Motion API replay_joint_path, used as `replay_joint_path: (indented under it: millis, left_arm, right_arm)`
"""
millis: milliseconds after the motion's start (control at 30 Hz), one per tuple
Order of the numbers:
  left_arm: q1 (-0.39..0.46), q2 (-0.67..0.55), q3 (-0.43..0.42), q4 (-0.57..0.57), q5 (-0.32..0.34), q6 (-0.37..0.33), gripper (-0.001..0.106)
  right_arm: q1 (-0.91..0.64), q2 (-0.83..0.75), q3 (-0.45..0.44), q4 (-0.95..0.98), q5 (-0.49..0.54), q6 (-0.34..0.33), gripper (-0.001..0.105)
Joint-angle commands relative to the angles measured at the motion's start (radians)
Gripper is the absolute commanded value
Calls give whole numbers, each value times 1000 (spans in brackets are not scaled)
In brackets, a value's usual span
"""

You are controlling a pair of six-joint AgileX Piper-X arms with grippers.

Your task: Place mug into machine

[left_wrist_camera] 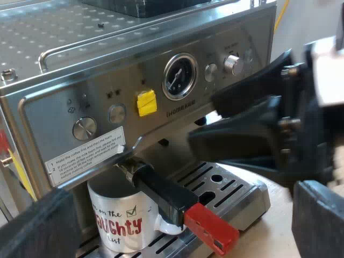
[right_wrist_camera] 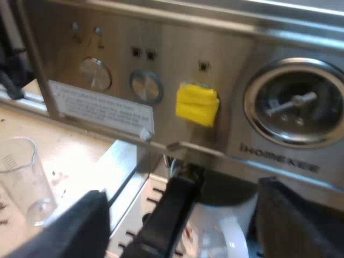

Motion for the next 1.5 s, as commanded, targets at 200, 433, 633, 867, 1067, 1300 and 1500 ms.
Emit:
replay_joint_path:
  millis: [200,433,633,867,1067,1300,1500]
  left_arm:
    - [-5,1,-30,-12,-2,-24,81]
    - [-5,170,-184,13,-2,-112,81]
    - [69,320,-308,13,-40,-130,81]
    - [295,372,-360,23,-96,-130,81]
    - [301,323,-360,92,-259,-65,81]
    - [301,177,-360,177,-363,-39,81]
    - [301,28,-360,289,-419,-39,81]
  right_arm:
    - [0,-176,-6,173,-2,-65,66]
    - [-156,-311,-6,334,-53,-85,66]
    - [-404,-416,-6,484,-180,-85,66]
    - [-805,-511,-6,622,-374,-85,66]
    - [-1065,-568,-6,676,-470,-107,66]
    - [-1218,-704,-6,725,-497,-175,66]
    - [-1216,-876,-6,797,-519,-181,66]
